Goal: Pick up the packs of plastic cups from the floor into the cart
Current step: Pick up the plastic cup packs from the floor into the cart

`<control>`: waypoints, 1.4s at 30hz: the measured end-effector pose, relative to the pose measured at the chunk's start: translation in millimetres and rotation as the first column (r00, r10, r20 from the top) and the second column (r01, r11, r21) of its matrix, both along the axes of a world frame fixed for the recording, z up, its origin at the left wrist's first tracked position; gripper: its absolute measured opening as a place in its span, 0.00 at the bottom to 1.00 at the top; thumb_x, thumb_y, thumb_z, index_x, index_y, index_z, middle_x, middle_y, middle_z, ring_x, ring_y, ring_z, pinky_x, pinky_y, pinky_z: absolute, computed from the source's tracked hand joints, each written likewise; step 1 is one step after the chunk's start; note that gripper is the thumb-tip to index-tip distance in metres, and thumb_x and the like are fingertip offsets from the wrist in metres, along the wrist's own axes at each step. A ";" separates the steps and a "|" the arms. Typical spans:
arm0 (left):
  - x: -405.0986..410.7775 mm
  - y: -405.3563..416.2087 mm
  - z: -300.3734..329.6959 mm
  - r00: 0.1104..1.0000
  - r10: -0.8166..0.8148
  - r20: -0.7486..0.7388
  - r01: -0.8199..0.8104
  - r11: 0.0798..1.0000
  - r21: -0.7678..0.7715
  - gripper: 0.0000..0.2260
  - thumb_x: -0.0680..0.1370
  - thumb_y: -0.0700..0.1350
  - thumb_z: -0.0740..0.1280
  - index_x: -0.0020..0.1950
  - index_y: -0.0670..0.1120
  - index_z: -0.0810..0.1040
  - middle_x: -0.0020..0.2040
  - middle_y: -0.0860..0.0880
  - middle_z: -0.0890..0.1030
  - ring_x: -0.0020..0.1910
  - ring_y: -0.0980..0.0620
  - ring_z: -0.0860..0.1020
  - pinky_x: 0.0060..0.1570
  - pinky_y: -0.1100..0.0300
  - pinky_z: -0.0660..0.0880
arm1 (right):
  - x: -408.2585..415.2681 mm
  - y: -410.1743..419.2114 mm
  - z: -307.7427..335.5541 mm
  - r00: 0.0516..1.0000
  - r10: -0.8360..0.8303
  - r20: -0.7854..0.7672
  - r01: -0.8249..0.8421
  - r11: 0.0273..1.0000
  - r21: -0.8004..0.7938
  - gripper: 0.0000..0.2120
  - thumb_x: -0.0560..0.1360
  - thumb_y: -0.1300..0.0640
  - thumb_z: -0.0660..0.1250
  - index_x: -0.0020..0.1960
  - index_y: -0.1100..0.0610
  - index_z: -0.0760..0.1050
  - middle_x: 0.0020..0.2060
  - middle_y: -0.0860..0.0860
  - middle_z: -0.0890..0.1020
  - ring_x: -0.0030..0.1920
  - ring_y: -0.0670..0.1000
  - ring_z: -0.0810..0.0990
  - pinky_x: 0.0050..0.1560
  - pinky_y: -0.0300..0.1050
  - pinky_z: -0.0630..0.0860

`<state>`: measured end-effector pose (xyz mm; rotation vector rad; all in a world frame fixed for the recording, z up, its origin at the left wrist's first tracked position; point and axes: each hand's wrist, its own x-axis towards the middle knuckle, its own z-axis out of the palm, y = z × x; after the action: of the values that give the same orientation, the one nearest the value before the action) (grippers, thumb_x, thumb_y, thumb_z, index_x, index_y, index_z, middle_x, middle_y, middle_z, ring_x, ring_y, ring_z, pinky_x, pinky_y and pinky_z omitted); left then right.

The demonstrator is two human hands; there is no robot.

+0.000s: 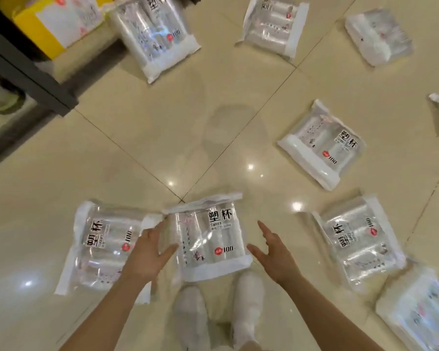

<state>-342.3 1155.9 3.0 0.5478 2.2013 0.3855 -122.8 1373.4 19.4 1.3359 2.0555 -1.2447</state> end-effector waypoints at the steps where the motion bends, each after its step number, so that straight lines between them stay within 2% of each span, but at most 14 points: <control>1: 11.2 -4.2 -33.1 0.999 0.013 0.040 -0.012 1.000 -0.010 0.34 0.75 0.59 0.65 0.77 0.53 0.56 0.70 0.44 0.66 0.68 0.46 0.67 0.65 0.52 0.65 | 1.1 -0.8 -33.6 1.000 0.011 0.002 -0.011 1.000 -0.011 0.34 0.76 0.41 0.63 0.76 0.42 0.51 0.68 0.52 0.68 0.65 0.53 0.71 0.59 0.45 0.67; 4: 42.4 -14.2 -121.6 0.991 0.057 0.120 -0.058 0.998 0.000 0.39 0.71 0.64 0.67 0.77 0.57 0.53 0.71 0.44 0.65 0.70 0.48 0.65 0.69 0.52 0.63 | 4.8 -6.0 -125.7 0.999 0.036 -0.003 -0.036 0.999 -0.040 0.35 0.76 0.40 0.63 0.76 0.40 0.48 0.68 0.52 0.67 0.64 0.54 0.72 0.59 0.47 0.69; 6: 55.7 -15.8 -164.7 0.994 0.081 0.076 -0.082 0.997 0.010 0.44 0.67 0.70 0.66 0.77 0.59 0.50 0.71 0.43 0.64 0.70 0.46 0.64 0.68 0.51 0.63 | 4.6 -9.3 -172.4 0.999 0.003 -0.033 -0.005 0.999 -0.049 0.36 0.76 0.42 0.64 0.76 0.39 0.47 0.68 0.53 0.66 0.64 0.54 0.72 0.59 0.46 0.69; 10: 65.0 -14.6 -201.9 0.990 0.142 -0.006 -0.141 0.985 0.101 0.46 0.65 0.70 0.67 0.77 0.60 0.50 0.65 0.39 0.68 0.66 0.43 0.66 0.64 0.51 0.65 | 1.7 -12.8 -218.3 0.988 -0.054 -0.143 0.046 0.997 -0.056 0.39 0.76 0.50 0.68 0.76 0.41 0.44 0.72 0.52 0.62 0.69 0.49 0.64 0.62 0.40 0.61; 12: 63.0 -13.8 -201.7 0.986 0.166 -0.006 -0.163 0.974 0.159 0.46 0.65 0.70 0.65 0.77 0.58 0.50 0.68 0.44 0.67 0.68 0.47 0.65 0.65 0.53 0.65 | 0.8 -11.0 -218.2 0.984 -0.050 -0.171 0.043 0.998 -0.046 0.40 0.76 0.50 0.68 0.76 0.43 0.44 0.72 0.51 0.62 0.64 0.41 0.63 0.61 0.39 0.59; 15: 54.6 -10.3 -176.2 0.975 0.222 0.031 -0.223 0.944 0.242 0.50 0.65 0.69 0.68 0.78 0.56 0.46 0.75 0.63 0.51 0.74 0.61 0.52 0.70 0.58 0.57 | -1.0 -8.5 -196.2 0.982 -0.057 -0.178 0.051 0.998 -0.038 0.39 0.75 0.49 0.67 0.76 0.42 0.45 0.72 0.51 0.64 0.64 0.42 0.64 0.60 0.39 0.60; 20: 27.2 6.0 -67.6 0.927 0.355 0.121 -0.373 0.905 0.206 0.52 0.67 0.59 0.74 0.77 0.58 0.40 0.78 0.49 0.53 0.76 0.52 0.54 0.69 0.54 0.57 | -25.7 4.8 -89.8 0.974 -0.067 -0.214 0.068 0.998 -0.004 0.39 0.75 0.48 0.68 0.77 0.42 0.46 0.72 0.50 0.64 0.69 0.48 0.65 0.61 0.39 0.60; 27: -13.3 6.4 170.7 0.882 0.468 0.050 -0.465 0.849 0.250 0.54 0.63 0.74 0.65 0.79 0.48 0.48 0.78 0.47 0.55 0.76 0.50 0.54 0.70 0.59 0.53 | -79.7 23.4 155.0 0.966 -0.021 -0.256 0.036 0.998 0.054 0.45 0.72 0.39 0.68 0.78 0.53 0.48 0.76 0.51 0.58 0.75 0.52 0.58 0.73 0.50 0.58; 31: -21.5 -3.2 293.9 0.835 0.550 -0.016 -0.519 0.797 0.309 0.46 0.70 0.65 0.69 0.78 0.45 0.51 0.77 0.46 0.58 0.76 0.49 0.56 0.73 0.56 0.55 | -103.9 22.3 276.7 0.951 -0.033 -0.307 0.045 0.998 0.032 0.48 0.66 0.34 0.69 0.77 0.55 0.54 0.75 0.53 0.62 0.74 0.53 0.62 0.73 0.55 0.61; 34: -24.7 -18.4 361.9 0.796 0.602 -0.064 -0.544 0.758 0.361 0.44 0.72 0.61 0.70 0.78 0.44 0.52 0.77 0.46 0.59 0.75 0.50 0.58 0.69 0.62 0.54 | -120.9 15.4 339.7 0.926 -0.006 -0.378 0.015 1.000 0.019 0.49 0.62 0.29 0.70 0.74 0.53 0.61 0.71 0.51 0.69 0.70 0.53 0.69 0.69 0.56 0.66; 36: -23.7 -32.6 404.2 0.765 0.640 -0.067 -0.574 0.726 0.379 0.43 0.72 0.61 0.70 0.78 0.44 0.53 0.76 0.46 0.60 0.74 0.49 0.59 0.69 0.62 0.53 | -134.6 5.7 377.5 0.905 0.021 -0.426 -0.024 1.000 -0.001 0.45 0.67 0.37 0.72 0.75 0.56 0.58 0.73 0.52 0.66 0.71 0.53 0.66 0.71 0.52 0.64; 39: -20.9 -66.1 446.6 0.708 0.703 -0.060 -0.615 0.657 0.436 0.47 0.64 0.74 0.66 0.74 0.49 0.61 0.70 0.48 0.70 0.69 0.48 0.68 0.70 0.48 0.65 | -158.2 -8.2 423.5 0.874 0.121 -0.471 -0.126 0.992 0.022 0.35 0.69 0.44 0.73 0.70 0.58 0.65 0.65 0.53 0.73 0.65 0.54 0.72 0.60 0.45 0.70; 41: -17.3 -97.7 462.3 0.654 0.753 -0.075 -0.643 0.605 0.469 0.44 0.62 0.75 0.66 0.72 0.52 0.64 0.65 0.50 0.74 0.65 0.50 0.72 0.66 0.47 0.69 | -174.8 -25.3 451.5 0.834 0.219 -0.506 -0.229 0.972 0.043 0.25 0.70 0.47 0.73 0.61 0.56 0.71 0.54 0.52 0.77 0.55 0.53 0.77 0.46 0.37 0.71; 42: -12.3 -109.7 480.2 0.625 0.776 -0.086 -0.654 0.581 0.484 0.41 0.63 0.74 0.66 0.70 0.54 0.65 0.64 0.52 0.75 0.63 0.51 0.73 0.65 0.48 0.70 | -183.7 -35.3 461.9 0.814 0.256 -0.522 -0.270 0.962 0.051 0.25 0.70 0.48 0.74 0.60 0.58 0.71 0.54 0.52 0.77 0.53 0.52 0.77 0.44 0.35 0.70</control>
<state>-354.6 1046.2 483.2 -0.1697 2.5738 1.3150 -306.5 1338.1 481.3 0.6971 2.4659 -1.6260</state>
